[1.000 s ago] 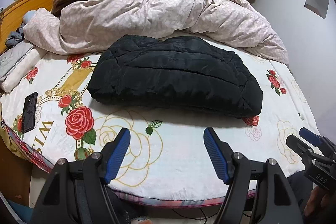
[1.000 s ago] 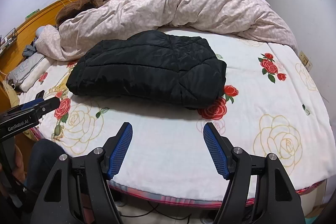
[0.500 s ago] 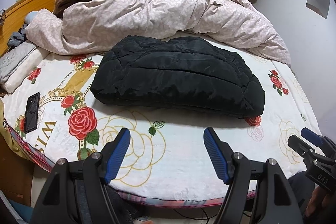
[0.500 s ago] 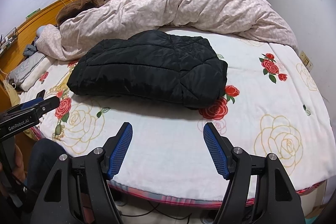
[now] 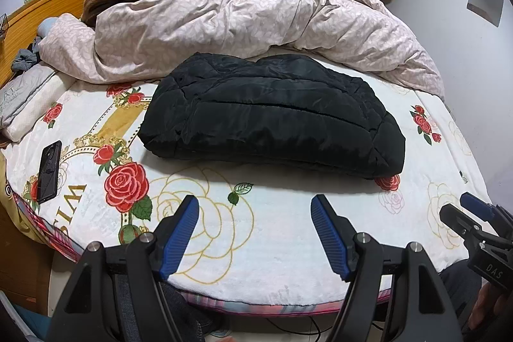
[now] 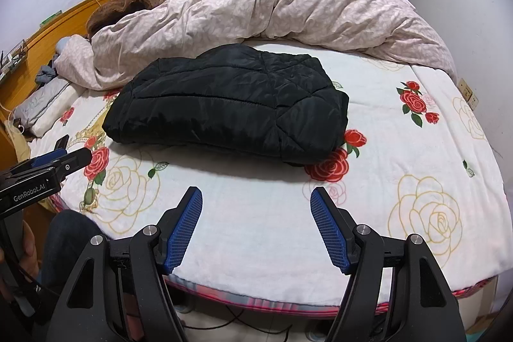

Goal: Fold large clothes

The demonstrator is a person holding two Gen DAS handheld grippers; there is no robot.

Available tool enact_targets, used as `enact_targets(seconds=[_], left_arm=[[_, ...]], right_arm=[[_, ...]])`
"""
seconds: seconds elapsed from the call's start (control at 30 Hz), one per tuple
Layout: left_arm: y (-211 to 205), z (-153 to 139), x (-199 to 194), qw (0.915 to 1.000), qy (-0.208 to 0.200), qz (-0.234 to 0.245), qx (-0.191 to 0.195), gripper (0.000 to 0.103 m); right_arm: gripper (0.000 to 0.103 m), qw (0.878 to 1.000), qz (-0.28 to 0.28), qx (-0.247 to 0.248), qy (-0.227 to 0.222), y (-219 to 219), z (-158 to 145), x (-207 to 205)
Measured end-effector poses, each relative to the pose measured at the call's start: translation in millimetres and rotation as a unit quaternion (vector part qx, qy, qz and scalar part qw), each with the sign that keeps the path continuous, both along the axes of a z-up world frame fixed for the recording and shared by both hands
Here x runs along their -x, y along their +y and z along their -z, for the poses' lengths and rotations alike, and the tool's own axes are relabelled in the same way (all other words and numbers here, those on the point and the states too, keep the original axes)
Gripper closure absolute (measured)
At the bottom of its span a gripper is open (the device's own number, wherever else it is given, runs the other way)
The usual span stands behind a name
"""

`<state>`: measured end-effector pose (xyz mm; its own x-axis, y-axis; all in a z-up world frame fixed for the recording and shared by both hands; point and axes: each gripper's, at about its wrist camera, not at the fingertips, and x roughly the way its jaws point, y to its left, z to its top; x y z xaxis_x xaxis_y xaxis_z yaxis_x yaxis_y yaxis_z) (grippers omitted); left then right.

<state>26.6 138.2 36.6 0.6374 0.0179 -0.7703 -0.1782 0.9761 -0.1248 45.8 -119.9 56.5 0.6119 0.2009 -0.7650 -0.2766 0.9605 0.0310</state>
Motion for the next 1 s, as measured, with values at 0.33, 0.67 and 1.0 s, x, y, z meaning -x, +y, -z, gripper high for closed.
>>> enact_targets(seconds=[0.33,0.67,1.0], left_arm=[[1.6,0.8,0.3,1.0000,0.001,0.000,0.000,0.029],[3.1,0.7,1.5,1.0000,-0.001,0.000,-0.001,0.026],[4.7,-1.0,3.1,1.0000,-0.002,-0.002,-0.001,0.026]], right_arm=[[0.033,1.000,0.000,0.000,0.001,0.9,-0.1,0.0],[0.033,1.000,0.000,0.000,0.001,0.7,-0.3,0.0],[0.033,1.000,-0.001,0.000,0.001,0.2,0.2,0.2]])
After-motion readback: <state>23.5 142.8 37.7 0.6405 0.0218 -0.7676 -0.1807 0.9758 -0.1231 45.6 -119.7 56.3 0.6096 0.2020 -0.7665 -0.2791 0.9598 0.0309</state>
